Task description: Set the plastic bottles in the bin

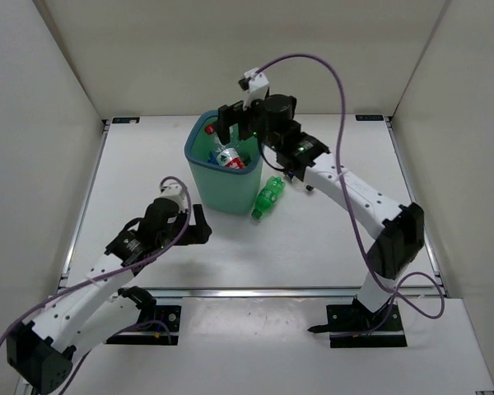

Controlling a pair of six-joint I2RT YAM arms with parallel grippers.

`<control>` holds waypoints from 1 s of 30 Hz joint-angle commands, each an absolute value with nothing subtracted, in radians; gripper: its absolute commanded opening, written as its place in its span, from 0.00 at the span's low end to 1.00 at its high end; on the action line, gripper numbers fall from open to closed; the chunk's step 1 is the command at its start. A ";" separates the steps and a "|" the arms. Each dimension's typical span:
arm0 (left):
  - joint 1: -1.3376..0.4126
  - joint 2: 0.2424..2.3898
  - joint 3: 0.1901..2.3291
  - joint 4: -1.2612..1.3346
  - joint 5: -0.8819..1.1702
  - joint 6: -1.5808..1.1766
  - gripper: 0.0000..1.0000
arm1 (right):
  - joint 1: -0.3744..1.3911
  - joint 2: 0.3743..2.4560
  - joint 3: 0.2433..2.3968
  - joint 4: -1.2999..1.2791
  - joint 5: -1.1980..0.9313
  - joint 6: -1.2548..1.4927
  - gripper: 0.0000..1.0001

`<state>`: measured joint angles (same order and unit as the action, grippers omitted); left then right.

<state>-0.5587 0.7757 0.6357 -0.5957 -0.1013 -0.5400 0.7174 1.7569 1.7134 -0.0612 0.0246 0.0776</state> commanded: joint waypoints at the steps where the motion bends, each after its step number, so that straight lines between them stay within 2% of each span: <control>1: -0.652 0.866 0.704 -0.502 -0.080 -0.445 0.99 | 0.660 1.635 1.737 -0.124 -0.020 0.123 0.99; 8: -0.849 1.109 0.771 -0.361 -0.005 -0.384 0.99 | 0.519 1.392 1.475 -0.175 0.055 0.175 0.99; 10: -0.888 1.173 0.796 -0.321 0.018 -0.365 0.98 | 0.418 1.286 1.324 -0.169 0.022 0.237 0.99; 13: -0.887 1.288 0.790 -0.209 0.080 -0.345 0.99 | 0.300 1.200 1.218 -0.233 -0.046 0.290 0.99; 17: -0.913 1.474 0.897 -0.160 -0.047 -0.302 0.99 | 0.236 1.129 1.141 -0.284 -0.003 0.278 1.00; 20: -0.905 1.590 0.972 -0.089 -0.012 -0.259 0.99 | 0.163 1.089 1.112 -0.301 -0.043 0.298 0.99; 24: -0.894 1.728 1.104 -0.161 -0.194 -0.209 0.99 | 0.084 1.042 1.071 -0.295 -0.074 0.310 0.99; 30: -0.845 1.839 1.219 -0.181 -0.273 -0.178 0.99 | 0.066 1.026 1.065 -0.291 -0.052 0.267 0.99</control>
